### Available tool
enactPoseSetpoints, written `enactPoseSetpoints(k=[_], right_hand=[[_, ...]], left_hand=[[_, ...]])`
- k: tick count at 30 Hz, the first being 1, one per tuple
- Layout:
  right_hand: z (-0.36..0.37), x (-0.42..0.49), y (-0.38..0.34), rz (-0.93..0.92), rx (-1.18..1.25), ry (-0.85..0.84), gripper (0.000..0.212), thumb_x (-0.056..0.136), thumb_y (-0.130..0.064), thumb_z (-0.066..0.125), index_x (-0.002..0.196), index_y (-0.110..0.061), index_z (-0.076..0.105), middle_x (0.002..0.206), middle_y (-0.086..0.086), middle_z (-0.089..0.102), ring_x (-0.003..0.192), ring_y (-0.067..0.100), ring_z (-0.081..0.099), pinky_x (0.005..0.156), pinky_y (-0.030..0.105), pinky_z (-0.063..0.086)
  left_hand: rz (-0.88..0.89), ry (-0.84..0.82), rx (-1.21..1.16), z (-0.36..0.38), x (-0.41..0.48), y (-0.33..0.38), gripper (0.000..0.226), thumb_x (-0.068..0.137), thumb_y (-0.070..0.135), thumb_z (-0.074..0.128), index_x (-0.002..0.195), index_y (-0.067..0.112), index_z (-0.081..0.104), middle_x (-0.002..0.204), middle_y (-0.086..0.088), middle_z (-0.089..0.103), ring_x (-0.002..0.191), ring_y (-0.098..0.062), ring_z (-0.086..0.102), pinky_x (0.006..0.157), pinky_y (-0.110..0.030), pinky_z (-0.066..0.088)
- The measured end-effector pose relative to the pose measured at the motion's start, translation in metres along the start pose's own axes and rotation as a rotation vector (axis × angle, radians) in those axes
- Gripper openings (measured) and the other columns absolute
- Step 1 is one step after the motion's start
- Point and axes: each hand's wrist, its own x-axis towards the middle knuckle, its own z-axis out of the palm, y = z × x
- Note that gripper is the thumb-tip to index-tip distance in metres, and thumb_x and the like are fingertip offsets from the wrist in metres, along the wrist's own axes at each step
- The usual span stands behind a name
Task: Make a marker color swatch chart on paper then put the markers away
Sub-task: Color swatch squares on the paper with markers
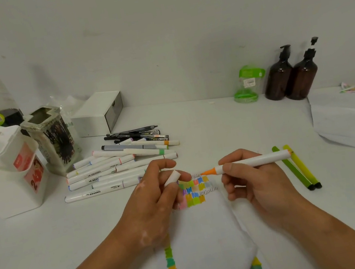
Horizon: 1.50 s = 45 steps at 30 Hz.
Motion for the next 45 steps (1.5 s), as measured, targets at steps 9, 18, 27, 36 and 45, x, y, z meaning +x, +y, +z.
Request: enactPoseSetpoints(k=[9,18,27,36,45], right_hand=[[0.001,-0.003,-0.007,-0.017,0.071,-0.05,0.005,0.078,-0.015,0.068,0.074,-0.016,0.069,0.065,0.014,0.063,0.051,0.02,0.056,0.045,0.027,0.048],[0.007,-0.008,-0.001,0.008,-0.049,-0.195,0.014,0.075,-0.026,0.079,0.083,-0.017,0.072,0.076,0.018,0.072,0.058,0.021,0.063,0.051,0.028,0.052],[0.012,-0.008,-0.004,0.003,-0.066,-0.219,0.017,0.076,-0.031,0.082,0.085,-0.018,0.074,0.083,0.019,0.075,0.065,0.023,0.069,0.058,0.029,0.056],[-0.012,-0.009,-0.024,0.17,0.118,-0.471,0.081,0.07,-0.068,0.079,0.121,-0.005,0.074,0.104,0.025,0.072,0.073,0.022,0.064,0.055,0.028,0.053],[-0.002,-0.01,-0.017,0.153,-0.548,-0.299,0.018,0.075,-0.029,0.08,0.093,-0.031,0.076,0.072,0.001,0.078,0.061,0.004,0.065,0.06,0.013,0.046]], left_hand=[[-0.016,-0.063,-0.049,-0.001,0.0,0.002,0.02,0.096,0.011,0.062,0.11,0.024,0.069,0.089,0.002,0.077,0.077,-0.017,0.073,0.069,-0.021,0.056],[0.013,-0.112,-0.091,0.007,-0.003,0.0,0.025,0.095,0.013,0.064,0.111,0.03,0.072,0.086,0.001,0.077,0.081,-0.017,0.074,0.074,-0.021,0.056],[-0.012,-0.113,-0.276,0.005,-0.003,0.002,0.022,0.096,0.001,0.058,0.11,0.013,0.07,0.091,-0.011,0.077,0.082,-0.026,0.074,0.073,-0.027,0.058],[-0.093,-0.024,-0.151,-0.01,0.002,0.004,0.022,0.091,0.014,0.069,0.101,0.031,0.078,0.085,-0.004,0.076,0.08,-0.015,0.074,0.08,-0.023,0.058],[-0.079,-0.044,0.045,-0.013,0.0,0.004,0.029,0.087,0.013,0.075,0.109,0.031,0.069,0.091,0.006,0.074,0.077,-0.01,0.071,0.07,-0.019,0.057]])
